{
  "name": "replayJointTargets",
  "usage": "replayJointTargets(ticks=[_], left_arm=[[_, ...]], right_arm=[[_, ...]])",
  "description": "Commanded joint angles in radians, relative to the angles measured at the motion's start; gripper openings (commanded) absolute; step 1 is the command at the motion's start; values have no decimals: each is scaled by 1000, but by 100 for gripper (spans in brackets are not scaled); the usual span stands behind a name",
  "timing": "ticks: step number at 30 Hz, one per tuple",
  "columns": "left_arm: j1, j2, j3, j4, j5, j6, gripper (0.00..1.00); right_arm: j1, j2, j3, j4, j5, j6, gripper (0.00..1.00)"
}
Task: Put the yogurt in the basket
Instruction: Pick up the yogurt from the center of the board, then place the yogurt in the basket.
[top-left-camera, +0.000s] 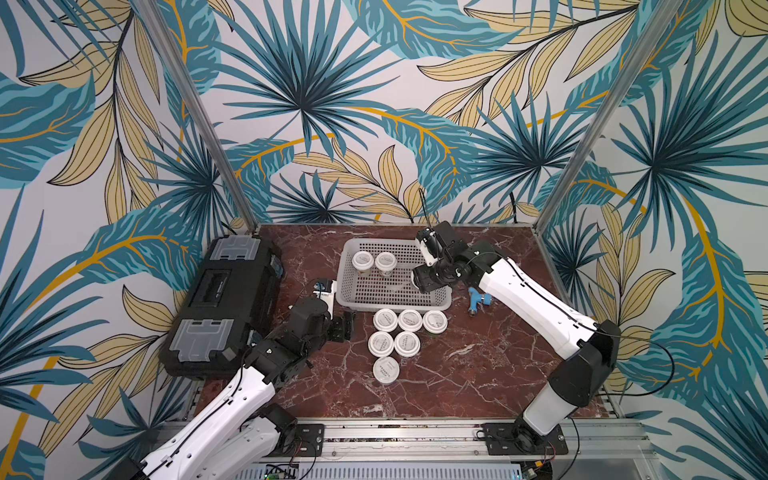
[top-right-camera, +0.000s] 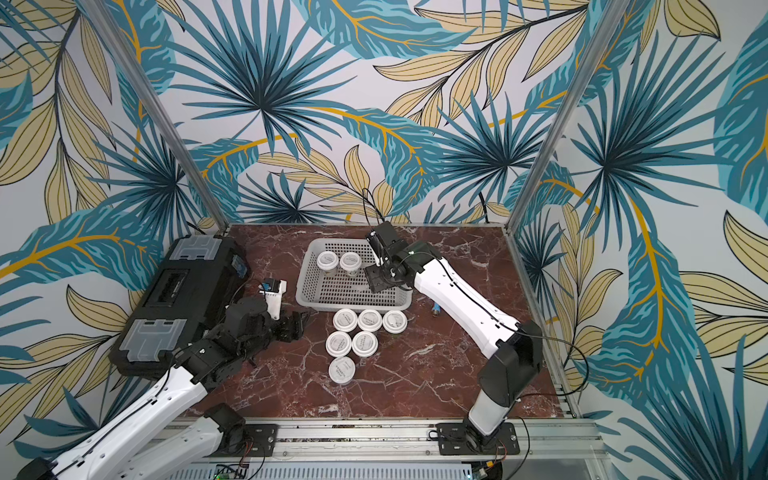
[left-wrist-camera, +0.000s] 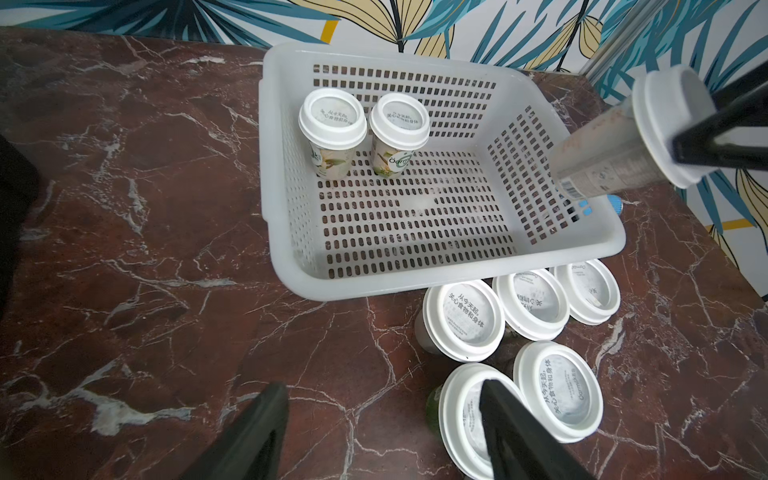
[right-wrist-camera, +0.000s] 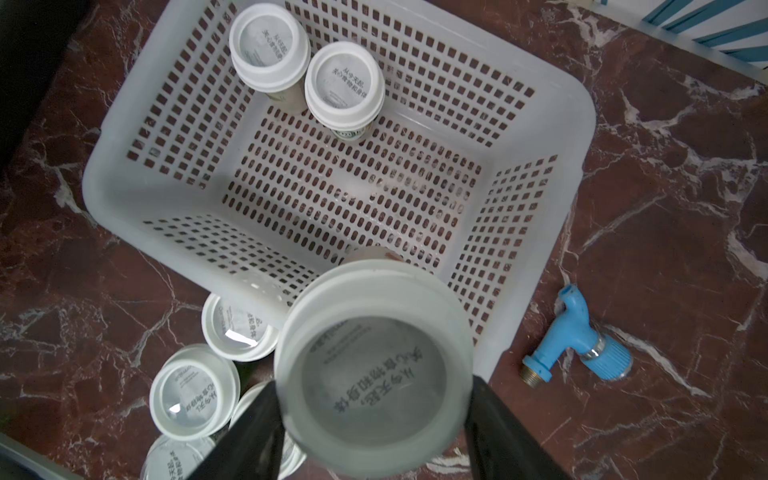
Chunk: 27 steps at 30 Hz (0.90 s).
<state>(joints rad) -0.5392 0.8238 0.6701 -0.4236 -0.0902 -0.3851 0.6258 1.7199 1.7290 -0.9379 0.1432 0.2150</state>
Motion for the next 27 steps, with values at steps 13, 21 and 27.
replayJointTargets(ticks=[13,21,27], left_arm=[[7,-60,-10,-35,-5,25,77],[6,-56,-6,-37,-2,28,77],[7,-55,-10,-35,-1,29,77]], right_arm=[[-54,273,136,237,7,-19,65],[-84,344,166,258,12,-19,65],[-97,376,175,265,3,-19,65]])
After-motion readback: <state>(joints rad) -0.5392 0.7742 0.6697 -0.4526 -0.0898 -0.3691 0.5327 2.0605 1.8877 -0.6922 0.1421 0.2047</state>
